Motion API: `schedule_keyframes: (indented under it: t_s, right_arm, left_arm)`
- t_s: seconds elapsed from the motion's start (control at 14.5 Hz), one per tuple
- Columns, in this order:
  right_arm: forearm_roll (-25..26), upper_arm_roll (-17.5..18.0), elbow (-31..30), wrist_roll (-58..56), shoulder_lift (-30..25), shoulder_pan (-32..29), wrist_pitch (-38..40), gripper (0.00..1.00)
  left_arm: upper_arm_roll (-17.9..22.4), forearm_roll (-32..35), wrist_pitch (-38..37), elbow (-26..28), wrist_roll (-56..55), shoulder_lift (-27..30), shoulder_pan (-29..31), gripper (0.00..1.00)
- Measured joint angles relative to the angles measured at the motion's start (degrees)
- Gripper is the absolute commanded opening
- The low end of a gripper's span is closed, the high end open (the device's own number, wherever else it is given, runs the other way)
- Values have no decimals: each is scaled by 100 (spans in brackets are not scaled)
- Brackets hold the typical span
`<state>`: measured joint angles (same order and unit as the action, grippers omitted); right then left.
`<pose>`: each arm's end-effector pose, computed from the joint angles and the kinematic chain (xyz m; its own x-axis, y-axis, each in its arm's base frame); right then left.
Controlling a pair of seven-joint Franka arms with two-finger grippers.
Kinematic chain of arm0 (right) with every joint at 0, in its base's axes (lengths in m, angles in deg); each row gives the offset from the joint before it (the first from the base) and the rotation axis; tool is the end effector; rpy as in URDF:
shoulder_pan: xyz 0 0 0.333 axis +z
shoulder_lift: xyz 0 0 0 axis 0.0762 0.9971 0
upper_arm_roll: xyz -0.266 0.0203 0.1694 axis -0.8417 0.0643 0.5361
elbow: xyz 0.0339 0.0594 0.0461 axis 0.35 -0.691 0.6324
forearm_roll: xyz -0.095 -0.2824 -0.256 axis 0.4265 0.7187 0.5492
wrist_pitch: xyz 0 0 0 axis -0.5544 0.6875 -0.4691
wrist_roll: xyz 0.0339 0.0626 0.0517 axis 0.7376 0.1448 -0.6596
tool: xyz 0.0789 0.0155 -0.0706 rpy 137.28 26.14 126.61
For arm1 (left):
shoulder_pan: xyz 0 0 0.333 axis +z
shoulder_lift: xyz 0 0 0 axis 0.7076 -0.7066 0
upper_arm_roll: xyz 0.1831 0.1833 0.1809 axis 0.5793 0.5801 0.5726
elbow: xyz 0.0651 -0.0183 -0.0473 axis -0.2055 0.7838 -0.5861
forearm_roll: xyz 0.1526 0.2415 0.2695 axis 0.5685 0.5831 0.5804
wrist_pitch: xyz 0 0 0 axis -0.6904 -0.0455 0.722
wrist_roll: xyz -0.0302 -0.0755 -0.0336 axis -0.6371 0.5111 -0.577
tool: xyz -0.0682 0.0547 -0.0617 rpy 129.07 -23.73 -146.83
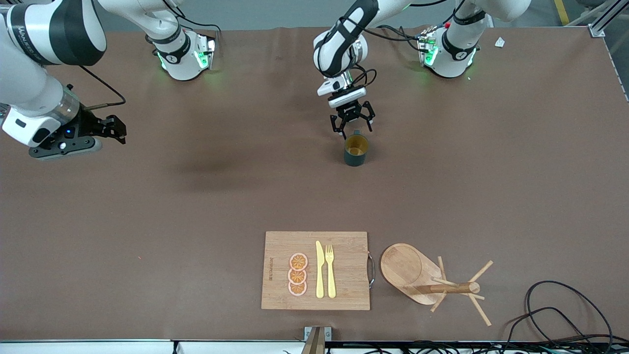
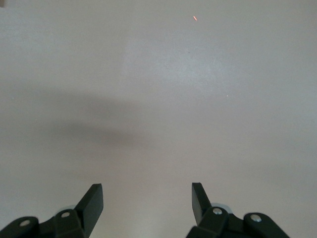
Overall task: Pass cup and hang on rack
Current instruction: 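Position the left gripper above the mug handle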
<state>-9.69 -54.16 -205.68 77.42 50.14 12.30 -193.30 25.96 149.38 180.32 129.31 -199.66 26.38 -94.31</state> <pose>0.5135 0.0117 0.4968 0.9696 0.2369 -0.0617 0.2408 -0.9683 0.0656 0.2206 -0.4381 0.1342 0.6043 0.0561 0.7948 0.2948 -0.9425 -0.1576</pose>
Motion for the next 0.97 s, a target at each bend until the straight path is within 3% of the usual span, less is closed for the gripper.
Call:
schedule_keyframes:
  t_s: [0.21, 0.97]
  right_arm:
    - [4, 0, 0, 0, 0, 0, 0, 81]
    - [7, 0, 0, -1, 0, 0, 0, 81]
  left_arm:
    - [0, 419, 214, 16, -213, 0, 235, 94]
    - [-6, 517, 435, -302, -244, -115, 343, 24]
